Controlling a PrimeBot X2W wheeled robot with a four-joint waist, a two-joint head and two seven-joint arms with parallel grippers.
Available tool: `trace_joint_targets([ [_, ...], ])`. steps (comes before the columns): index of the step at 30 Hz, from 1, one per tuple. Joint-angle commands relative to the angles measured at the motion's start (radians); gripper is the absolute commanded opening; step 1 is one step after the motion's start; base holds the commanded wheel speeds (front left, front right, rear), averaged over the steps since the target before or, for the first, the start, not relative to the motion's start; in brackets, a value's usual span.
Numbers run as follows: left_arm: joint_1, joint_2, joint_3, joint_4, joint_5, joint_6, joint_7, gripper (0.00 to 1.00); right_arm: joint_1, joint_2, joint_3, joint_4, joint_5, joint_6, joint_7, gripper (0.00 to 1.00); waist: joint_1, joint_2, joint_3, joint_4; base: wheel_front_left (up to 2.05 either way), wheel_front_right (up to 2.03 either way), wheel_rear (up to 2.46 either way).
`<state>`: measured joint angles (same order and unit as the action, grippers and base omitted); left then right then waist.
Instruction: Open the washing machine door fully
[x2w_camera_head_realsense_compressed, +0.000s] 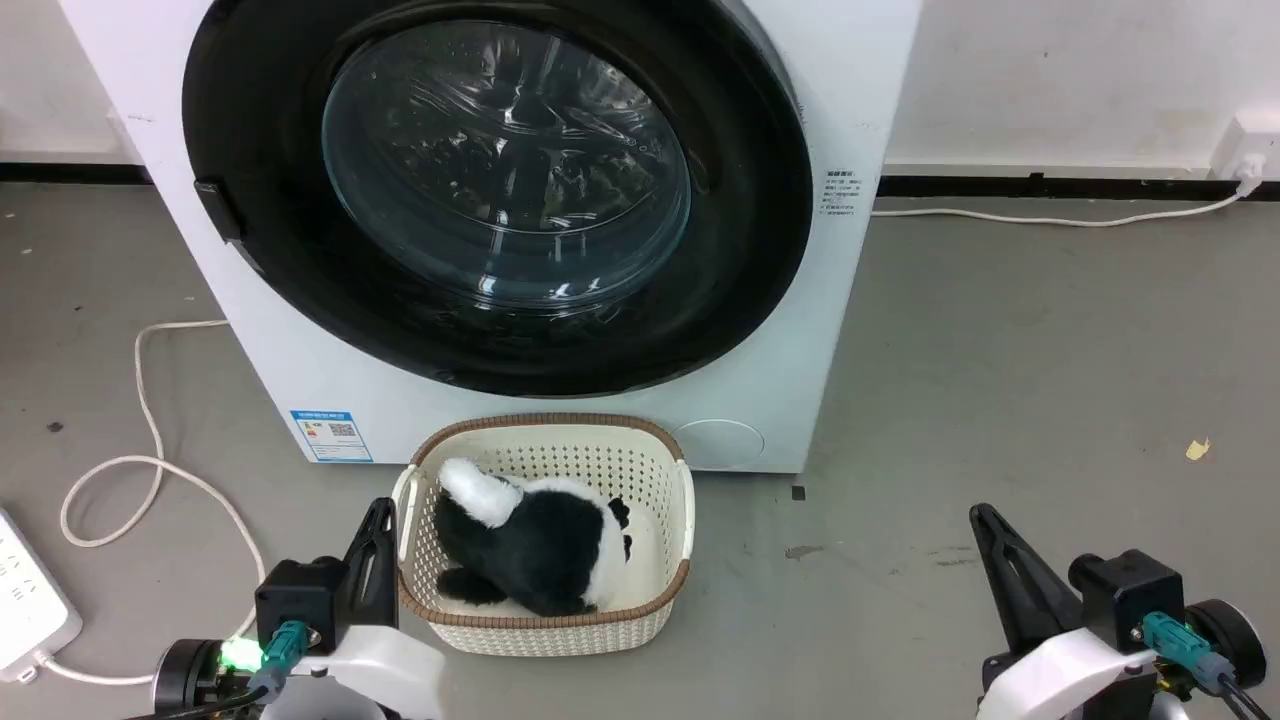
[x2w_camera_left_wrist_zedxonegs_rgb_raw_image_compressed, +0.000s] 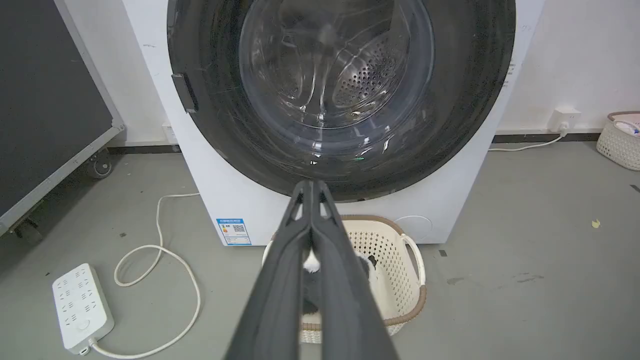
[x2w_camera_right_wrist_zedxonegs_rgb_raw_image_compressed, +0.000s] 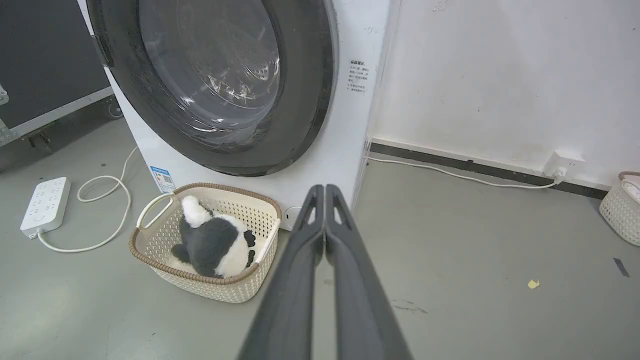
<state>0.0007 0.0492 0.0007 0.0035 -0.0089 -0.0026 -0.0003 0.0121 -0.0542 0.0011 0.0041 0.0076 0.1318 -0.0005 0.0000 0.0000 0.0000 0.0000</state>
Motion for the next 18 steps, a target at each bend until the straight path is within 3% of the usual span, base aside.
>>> trace_joint_targets([
  [1,-0.001,0.001,-0.001,-0.004,0.009,0.003,0.000,0.00,-0.012,0.004,-0.001,-0.004,-0.008,-0.001,0.000,0.00,0.0000,0.0000,0.000,0.000,0.00,0.00,0.00],
  [18,-0.001,0.001,-0.001,-0.004,0.009,0.003,0.000,0.00,-0.012,0.004,-0.001,-0.004,-0.008,-0.001,0.000,0.00,0.0000,0.0000,0.000,0.000,0.00,0.00,0.00],
])
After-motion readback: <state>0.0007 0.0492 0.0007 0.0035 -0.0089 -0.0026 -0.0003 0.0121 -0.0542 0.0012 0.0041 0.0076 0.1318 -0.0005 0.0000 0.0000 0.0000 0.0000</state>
